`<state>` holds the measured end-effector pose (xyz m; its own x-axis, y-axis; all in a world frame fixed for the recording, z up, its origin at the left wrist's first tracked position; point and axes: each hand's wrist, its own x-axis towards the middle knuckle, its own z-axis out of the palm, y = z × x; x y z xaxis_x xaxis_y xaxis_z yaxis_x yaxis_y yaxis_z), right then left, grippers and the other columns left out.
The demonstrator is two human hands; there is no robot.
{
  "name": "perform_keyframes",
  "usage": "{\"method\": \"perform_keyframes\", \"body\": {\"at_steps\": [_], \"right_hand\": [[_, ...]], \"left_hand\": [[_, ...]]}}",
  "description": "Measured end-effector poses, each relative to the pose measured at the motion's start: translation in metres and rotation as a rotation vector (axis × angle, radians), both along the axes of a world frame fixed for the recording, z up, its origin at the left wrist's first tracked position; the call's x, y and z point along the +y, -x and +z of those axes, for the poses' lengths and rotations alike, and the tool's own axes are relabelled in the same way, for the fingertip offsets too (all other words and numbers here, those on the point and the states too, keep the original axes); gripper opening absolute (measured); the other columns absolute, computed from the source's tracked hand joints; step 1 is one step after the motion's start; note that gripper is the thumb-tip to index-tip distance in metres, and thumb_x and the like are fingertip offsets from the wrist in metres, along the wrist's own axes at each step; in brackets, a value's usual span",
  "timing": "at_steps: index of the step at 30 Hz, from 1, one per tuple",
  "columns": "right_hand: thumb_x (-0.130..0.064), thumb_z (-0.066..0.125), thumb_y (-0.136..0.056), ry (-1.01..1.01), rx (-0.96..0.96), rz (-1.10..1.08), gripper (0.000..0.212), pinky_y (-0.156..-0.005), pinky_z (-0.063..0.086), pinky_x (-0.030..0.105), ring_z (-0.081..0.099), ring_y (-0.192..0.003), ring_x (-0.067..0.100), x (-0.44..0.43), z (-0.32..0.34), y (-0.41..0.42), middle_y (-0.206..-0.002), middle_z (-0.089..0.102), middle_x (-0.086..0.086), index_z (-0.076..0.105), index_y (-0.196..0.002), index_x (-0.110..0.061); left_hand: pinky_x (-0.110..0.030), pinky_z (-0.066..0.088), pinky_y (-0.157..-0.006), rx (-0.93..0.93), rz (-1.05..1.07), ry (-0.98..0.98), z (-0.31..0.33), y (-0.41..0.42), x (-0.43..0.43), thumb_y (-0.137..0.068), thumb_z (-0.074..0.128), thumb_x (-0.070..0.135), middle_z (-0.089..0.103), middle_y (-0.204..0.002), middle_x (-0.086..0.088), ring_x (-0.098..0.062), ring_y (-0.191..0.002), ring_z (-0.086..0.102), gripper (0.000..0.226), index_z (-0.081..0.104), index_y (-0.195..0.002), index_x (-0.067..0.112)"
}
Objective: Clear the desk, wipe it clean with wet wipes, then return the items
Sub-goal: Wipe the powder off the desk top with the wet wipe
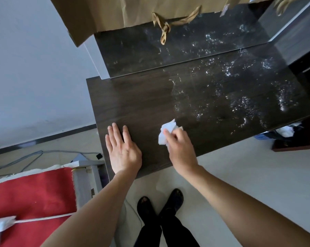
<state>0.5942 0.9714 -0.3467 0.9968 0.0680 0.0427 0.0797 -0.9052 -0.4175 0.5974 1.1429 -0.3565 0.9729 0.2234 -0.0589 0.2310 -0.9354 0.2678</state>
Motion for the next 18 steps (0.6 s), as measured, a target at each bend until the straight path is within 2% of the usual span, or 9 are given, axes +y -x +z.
{"method": "perform_keyframes", "body": {"at_steps": [2, 4, 6, 7, 9, 12, 14, 18], "right_hand": [[-0.003, 0.055, -0.087, -0.078, 0.063, 0.111, 0.043, -0.069, 0.047, 0.035, 0.051, -0.083, 0.024, 0.013, 0.003, 0.037, -0.094, 0.055, 0.008, 0.052, -0.123, -0.026], [-0.011, 0.052, -0.091, -0.092, 0.1, 0.194, 0.038, -0.066, 0.043, 0.03, 0.047, -0.08, 0.018, -0.012, 0.006, 0.056, -0.091, 0.053, 0.007, 0.054, -0.128, -0.021], [-0.024, 0.04, -0.097, 0.019, 0.096, 0.069, 0.035, -0.071, 0.043, 0.028, 0.044, -0.084, 0.014, -0.057, 0.005, 0.052, -0.095, 0.052, 0.007, 0.055, -0.129, -0.019], [-0.019, 0.044, -0.095, 0.056, 0.096, 0.002, 0.035, -0.071, 0.046, 0.032, 0.046, -0.084, 0.017, -0.082, 0.005, 0.048, -0.094, 0.052, 0.008, 0.054, -0.128, -0.02], [0.0, 0.061, -0.08, 0.109, 0.121, -0.074, 0.048, -0.064, 0.046, 0.036, 0.052, -0.08, 0.028, -0.121, 0.015, 0.037, -0.092, 0.051, 0.012, 0.055, -0.126, -0.015], [0.0, 0.051, -0.085, 0.176, 0.221, -0.121, 0.041, -0.07, 0.034, 0.027, 0.052, -0.089, 0.03, -0.151, 0.042, 0.007, -0.104, 0.051, 0.016, 0.059, -0.124, -0.012], [-0.001, 0.048, -0.087, 0.151, 0.16, -0.131, 0.038, -0.071, 0.034, 0.028, 0.051, -0.089, 0.031, -0.147, 0.062, -0.026, -0.105, 0.052, 0.018, 0.061, -0.121, -0.012], [-0.001, 0.049, -0.084, 0.006, -0.04, -0.064, 0.029, -0.071, 0.045, 0.038, 0.054, -0.079, 0.035, -0.114, 0.087, -0.1, -0.092, 0.052, 0.017, 0.066, -0.106, -0.01]], "left_hand": [[-0.046, 0.008, -0.119, 0.005, 0.001, 0.004, 0.001, 0.0, 0.001, -0.086, 0.027, 0.019, 0.023, -0.153, -0.024, -0.037, -0.144, 0.014, 0.058, 0.038, -0.141, 0.003], [-0.045, 0.005, -0.119, 0.021, -0.007, 0.004, 0.002, 0.001, 0.001, -0.089, 0.031, 0.016, 0.021, -0.154, -0.023, -0.036, -0.145, 0.012, 0.054, 0.037, -0.142, 0.004], [-0.044, 0.003, -0.12, 0.031, -0.013, 0.013, 0.002, 0.001, 0.001, -0.091, 0.037, 0.014, 0.018, -0.155, -0.022, -0.035, -0.146, 0.009, 0.053, 0.035, -0.143, 0.004], [-0.044, 0.002, -0.12, 0.028, -0.01, 0.017, 0.002, 0.0, 0.001, -0.091, 0.04, 0.014, 0.018, -0.155, -0.022, -0.035, -0.146, 0.009, 0.053, 0.035, -0.143, 0.004], [-0.045, 0.004, -0.12, 0.029, -0.002, 0.02, 0.001, 0.001, 0.001, -0.09, 0.041, 0.013, 0.02, -0.155, -0.023, -0.036, -0.145, 0.011, 0.054, 0.036, -0.142, 0.004], [-0.047, 0.007, -0.119, 0.028, 0.006, 0.033, 0.002, 0.002, 0.001, -0.087, 0.045, 0.01, 0.022, -0.154, -0.024, -0.037, -0.144, 0.014, 0.054, 0.039, -0.14, 0.003], [-0.047, 0.007, -0.119, 0.034, 0.042, 0.054, 0.006, 0.0, -0.004, -0.087, 0.047, 0.008, 0.022, -0.154, -0.023, -0.036, -0.145, 0.013, 0.054, 0.04, -0.14, 0.003], [-0.046, 0.002, -0.119, 0.063, 0.217, 0.142, 0.016, -0.013, -0.034, -0.091, 0.041, 0.01, 0.015, -0.156, -0.021, -0.035, -0.146, 0.006, 0.051, 0.037, -0.141, 0.003]]}}
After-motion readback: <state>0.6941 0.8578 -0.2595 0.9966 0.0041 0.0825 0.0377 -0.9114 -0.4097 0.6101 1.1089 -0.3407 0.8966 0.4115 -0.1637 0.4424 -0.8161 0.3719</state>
